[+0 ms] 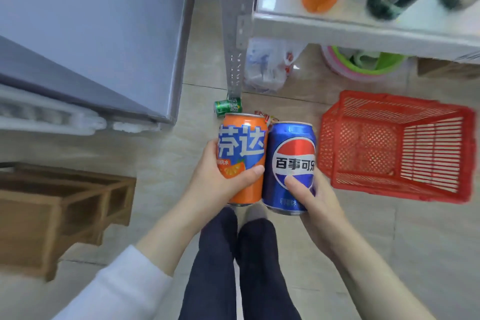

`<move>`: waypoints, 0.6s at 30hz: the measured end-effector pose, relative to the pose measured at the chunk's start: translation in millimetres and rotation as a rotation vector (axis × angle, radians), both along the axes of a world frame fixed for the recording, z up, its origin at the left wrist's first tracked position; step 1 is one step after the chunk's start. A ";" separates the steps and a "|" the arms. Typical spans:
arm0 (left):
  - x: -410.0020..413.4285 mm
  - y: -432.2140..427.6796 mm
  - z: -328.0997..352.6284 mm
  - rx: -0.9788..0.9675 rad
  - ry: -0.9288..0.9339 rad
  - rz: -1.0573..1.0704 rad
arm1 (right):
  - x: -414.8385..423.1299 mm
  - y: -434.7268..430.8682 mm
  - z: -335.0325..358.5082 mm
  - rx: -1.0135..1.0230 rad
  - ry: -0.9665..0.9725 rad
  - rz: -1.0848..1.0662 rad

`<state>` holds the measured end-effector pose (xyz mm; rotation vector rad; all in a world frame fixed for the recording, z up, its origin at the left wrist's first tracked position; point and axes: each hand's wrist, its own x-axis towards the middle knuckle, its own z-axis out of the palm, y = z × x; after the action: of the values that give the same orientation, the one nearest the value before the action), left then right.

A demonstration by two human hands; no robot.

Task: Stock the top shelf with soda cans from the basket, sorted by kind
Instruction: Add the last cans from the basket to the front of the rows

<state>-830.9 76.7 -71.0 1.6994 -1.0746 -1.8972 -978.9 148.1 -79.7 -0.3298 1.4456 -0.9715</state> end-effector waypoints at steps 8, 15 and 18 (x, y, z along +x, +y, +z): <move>-6.2 14.5 186.9 -0.078 0.119 -0.093 | -11.7 13.9 182.3 -0.128 0.138 -0.059; -14.0 17.0 275.5 -0.204 0.180 -0.199 | -10.7 27.2 272.8 -0.230 0.217 -0.161; -16.8 15.6 296.2 -0.264 0.228 -0.236 | -9.2 31.5 294.1 -0.255 0.241 -0.176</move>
<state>-847.7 92.3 225.2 1.2262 -1.4089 -1.9277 -988.1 179.6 214.4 -0.5269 1.5893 -1.2992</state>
